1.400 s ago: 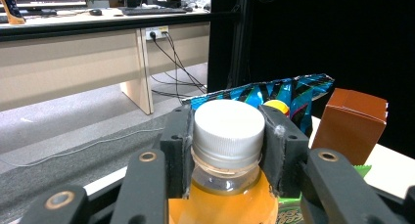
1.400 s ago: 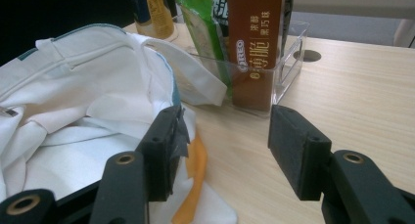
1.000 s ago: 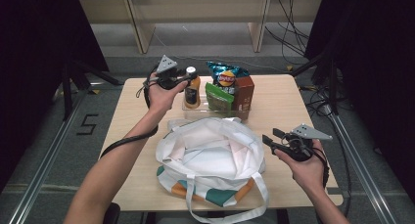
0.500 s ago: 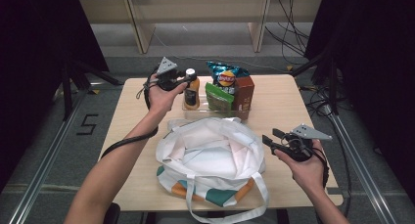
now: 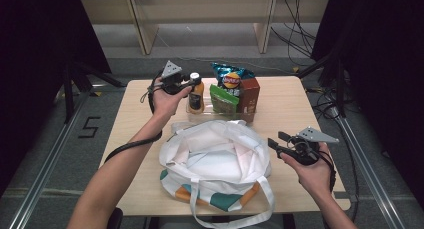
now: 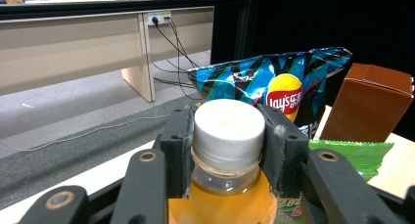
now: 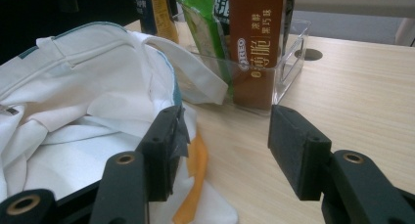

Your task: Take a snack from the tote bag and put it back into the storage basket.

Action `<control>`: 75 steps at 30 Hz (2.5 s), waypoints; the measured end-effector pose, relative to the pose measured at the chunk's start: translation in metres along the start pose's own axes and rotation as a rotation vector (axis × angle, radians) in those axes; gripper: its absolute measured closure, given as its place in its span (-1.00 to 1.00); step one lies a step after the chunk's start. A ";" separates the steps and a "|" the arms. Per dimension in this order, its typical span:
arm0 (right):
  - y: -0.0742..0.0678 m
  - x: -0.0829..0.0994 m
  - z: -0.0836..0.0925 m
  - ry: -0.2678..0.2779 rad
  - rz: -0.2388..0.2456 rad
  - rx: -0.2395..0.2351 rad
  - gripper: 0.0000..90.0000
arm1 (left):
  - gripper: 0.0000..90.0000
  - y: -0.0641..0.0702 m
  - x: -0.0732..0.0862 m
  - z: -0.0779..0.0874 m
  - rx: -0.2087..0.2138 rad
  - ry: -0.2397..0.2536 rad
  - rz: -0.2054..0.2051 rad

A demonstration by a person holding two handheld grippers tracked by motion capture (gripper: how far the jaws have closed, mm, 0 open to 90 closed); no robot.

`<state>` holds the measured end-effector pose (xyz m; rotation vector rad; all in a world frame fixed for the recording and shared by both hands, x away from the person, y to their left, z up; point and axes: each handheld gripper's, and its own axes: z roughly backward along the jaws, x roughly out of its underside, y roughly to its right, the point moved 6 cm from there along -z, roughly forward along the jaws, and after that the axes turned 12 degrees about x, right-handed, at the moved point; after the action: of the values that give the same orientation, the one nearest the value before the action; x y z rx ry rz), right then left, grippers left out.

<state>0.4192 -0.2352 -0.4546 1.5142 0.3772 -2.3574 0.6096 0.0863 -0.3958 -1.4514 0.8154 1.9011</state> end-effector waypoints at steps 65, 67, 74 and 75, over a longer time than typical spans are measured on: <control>-0.001 0.001 0.001 -0.023 -0.012 0.014 0.06 | 0.30 0.001 0.040 -0.005 -0.003 -0.056 0.033; -0.001 0.001 0.001 -0.028 -0.023 0.013 0.06 | 0.30 0.001 0.041 -0.005 -0.003 -0.054 0.034; -0.001 0.001 0.002 -0.029 -0.019 0.013 0.06 | 0.29 0.001 0.041 -0.005 -0.011 -0.049 0.036; -0.001 0.001 0.002 -0.026 -0.014 0.013 0.06 | 0.29 0.001 0.041 -0.005 -0.010 -0.049 0.036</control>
<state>0.4170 -0.2351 -0.4550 1.4903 0.3681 -2.3920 0.6025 0.0857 -0.4367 -1.3999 0.8151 1.9618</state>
